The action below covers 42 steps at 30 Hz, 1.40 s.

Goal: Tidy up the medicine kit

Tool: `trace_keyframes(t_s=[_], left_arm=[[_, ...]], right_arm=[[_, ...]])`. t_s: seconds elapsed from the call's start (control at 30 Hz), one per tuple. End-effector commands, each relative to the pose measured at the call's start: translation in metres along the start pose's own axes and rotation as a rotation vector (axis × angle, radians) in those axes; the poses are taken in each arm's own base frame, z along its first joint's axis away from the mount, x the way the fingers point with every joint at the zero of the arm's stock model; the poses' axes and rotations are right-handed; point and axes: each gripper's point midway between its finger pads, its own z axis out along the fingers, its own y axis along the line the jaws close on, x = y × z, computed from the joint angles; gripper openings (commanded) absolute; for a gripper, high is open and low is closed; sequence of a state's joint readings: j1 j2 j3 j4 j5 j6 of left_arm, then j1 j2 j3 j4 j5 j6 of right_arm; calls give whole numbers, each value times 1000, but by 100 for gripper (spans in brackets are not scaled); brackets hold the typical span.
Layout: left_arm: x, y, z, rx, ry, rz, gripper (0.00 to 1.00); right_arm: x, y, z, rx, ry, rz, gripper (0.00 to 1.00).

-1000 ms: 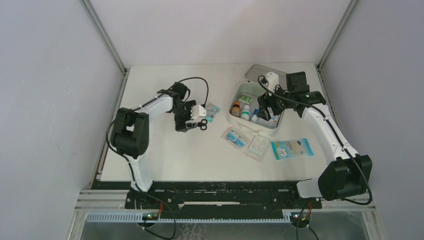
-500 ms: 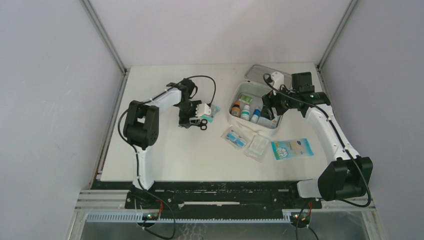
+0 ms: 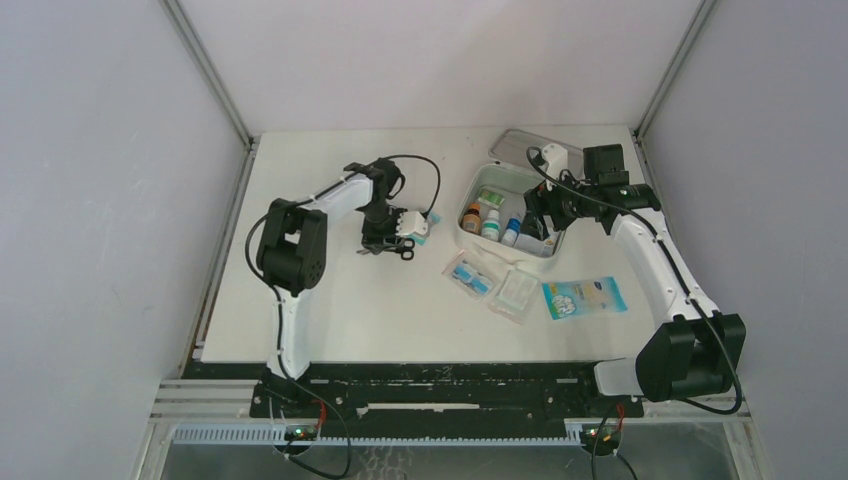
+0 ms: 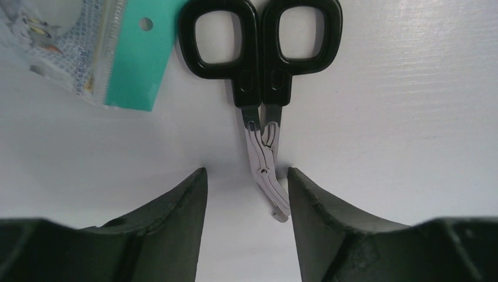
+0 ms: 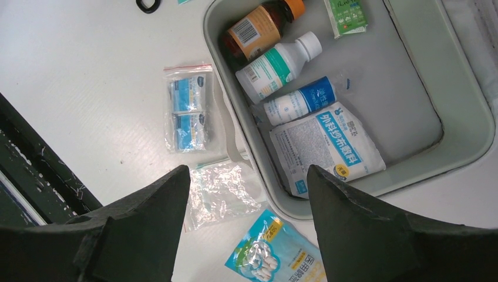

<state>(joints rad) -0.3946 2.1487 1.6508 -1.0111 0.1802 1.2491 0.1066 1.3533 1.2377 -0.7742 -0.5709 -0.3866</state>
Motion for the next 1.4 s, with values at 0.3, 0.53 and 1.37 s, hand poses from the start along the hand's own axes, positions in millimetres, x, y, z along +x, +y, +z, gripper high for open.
trace_keyframes(t_s=[0.3,0.53,1.37], left_arm=[[1,-18,9,-28,40,1,42],[0,-19,10,-38,49,-20,29],[-19,-26,-33,-289,-137,-142,0]], right_arm=[[-9,2,-5,-7,-43,-30,72],[-10,2,-6,-5,-44,-30,72],[-38,23,35,-167,-148,97,67]])
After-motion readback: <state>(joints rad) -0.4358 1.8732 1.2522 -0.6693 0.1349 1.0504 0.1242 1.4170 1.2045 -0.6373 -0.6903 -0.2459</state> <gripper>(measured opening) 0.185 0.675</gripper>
